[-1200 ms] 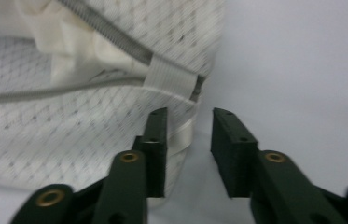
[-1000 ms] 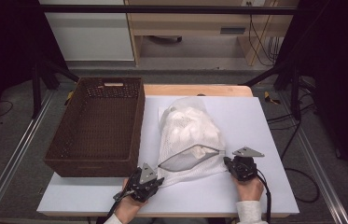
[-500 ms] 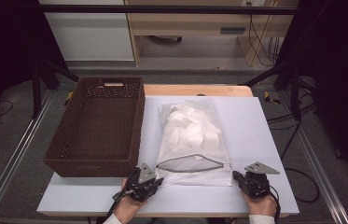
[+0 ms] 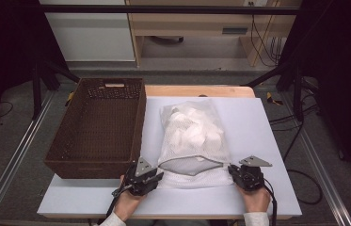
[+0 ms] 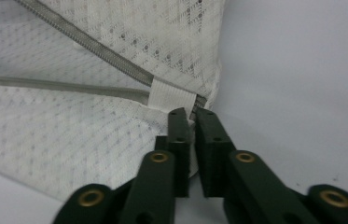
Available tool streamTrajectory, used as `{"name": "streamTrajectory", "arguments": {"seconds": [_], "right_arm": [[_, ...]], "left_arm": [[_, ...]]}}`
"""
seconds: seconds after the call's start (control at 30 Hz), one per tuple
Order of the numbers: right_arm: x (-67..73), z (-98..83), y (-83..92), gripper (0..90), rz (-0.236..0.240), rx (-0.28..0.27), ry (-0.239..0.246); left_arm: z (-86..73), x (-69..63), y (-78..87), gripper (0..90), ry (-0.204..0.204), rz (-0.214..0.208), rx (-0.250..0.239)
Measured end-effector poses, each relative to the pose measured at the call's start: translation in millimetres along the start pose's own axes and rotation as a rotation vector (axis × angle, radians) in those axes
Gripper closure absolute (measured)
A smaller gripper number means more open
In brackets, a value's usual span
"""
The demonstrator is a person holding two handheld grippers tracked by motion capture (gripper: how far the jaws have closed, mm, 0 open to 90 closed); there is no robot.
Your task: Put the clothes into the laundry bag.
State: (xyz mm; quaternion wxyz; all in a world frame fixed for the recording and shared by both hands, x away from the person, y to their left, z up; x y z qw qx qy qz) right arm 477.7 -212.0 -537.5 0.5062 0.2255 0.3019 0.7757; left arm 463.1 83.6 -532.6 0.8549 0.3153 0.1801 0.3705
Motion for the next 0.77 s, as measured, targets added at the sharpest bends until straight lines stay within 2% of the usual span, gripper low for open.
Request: {"name": "streamTrajectory", "arguments": {"seconds": [0.07,0.17,0.3,0.37,0.43,0.47,0.53,0.6,0.67,0.77], "right_arm": [[-0.1,-1.8,4.7,89.3,0.019,-0.01,-0.003],[0.7,-7.6,14.2,89.9,0.035,-0.007,-0.007],[4.9,-16.0,26.3,89.9,0.054,-0.014,0.002],[6.2,-18.0,24.7,89.6,0.052,-0.003,0.005],[7.4,-16.9,22.2,88.3,0.057,0.0,0.011],[7.9,-16.0,21.8,84.9,0.066,-0.005,0.011],[6.0,-11.6,23.3,68.5,0.057,-0.057,0.031],[4.6,-6.0,26.5,53.2,0.055,-0.108,0.031],[1.9,0.0,29.7,41.3,0.045,-0.16,0.04],[-2.8,7.8,36.2,31.9,0.032,-0.212,0.027]], "left_arm": [[-2.7,-1.1,0.5,85.1,-0.011,0.011,0.005],[-6.1,-3.1,4.3,87.2,-0.039,0.037,0.016],[-10.7,-4.0,7.7,87.2,-0.041,0.042,0.018],[-10.0,-3.9,7.8,86.5,-0.041,0.043,0.009],[-7.3,-4.4,9.8,78.6,-0.046,0.039,-0.016],[-5.6,-4.5,11.3,73.1,-0.045,0.036,-0.029],[-0.8,-5.7,16.3,60.7,-0.039,0.005,-0.059],[2.5,-6.0,20.6,51.0,-0.045,0.006,-0.072],[6.7,-7.7,27.2,45.9,-0.058,-0.007,-0.093],[9.2,-9.1,34.1,39.4,-0.076,-0.021,-0.098]]}}
Point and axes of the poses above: each handheld gripper's, and its own axes: y roughly backward along the jaws, z roughly out of its top, x roughly to its left, the point moved 8 cm from there along -y, roughly forward along the jaws, and after that the axes turned 3 degrees about x, right-handed, at the moved point
